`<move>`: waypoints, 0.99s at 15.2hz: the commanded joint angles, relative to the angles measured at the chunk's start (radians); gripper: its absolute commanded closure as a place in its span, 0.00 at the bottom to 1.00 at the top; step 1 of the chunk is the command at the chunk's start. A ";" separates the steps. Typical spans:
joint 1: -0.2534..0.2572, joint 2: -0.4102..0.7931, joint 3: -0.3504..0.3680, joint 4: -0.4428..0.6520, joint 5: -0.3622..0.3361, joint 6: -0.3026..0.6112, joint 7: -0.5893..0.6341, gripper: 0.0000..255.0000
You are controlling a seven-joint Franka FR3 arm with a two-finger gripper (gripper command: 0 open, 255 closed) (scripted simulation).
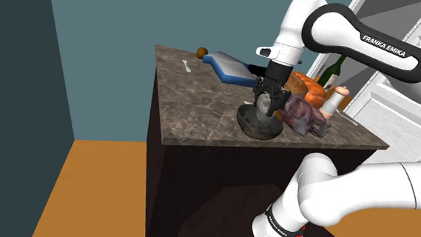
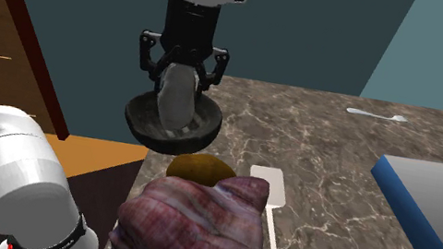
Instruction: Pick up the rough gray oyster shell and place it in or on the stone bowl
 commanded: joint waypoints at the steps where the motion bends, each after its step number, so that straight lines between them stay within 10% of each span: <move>1: -0.001 -0.006 -0.001 -0.014 -0.002 0.008 -0.001 1.00; 7: -0.001 -0.006 -0.001 -0.014 -0.002 0.008 -0.001 1.00; 8: -0.001 -0.006 -0.001 -0.014 -0.002 0.008 -0.001 0.00; 15: 0.004 0.025 0.000 0.073 0.004 -0.047 -0.004 0.00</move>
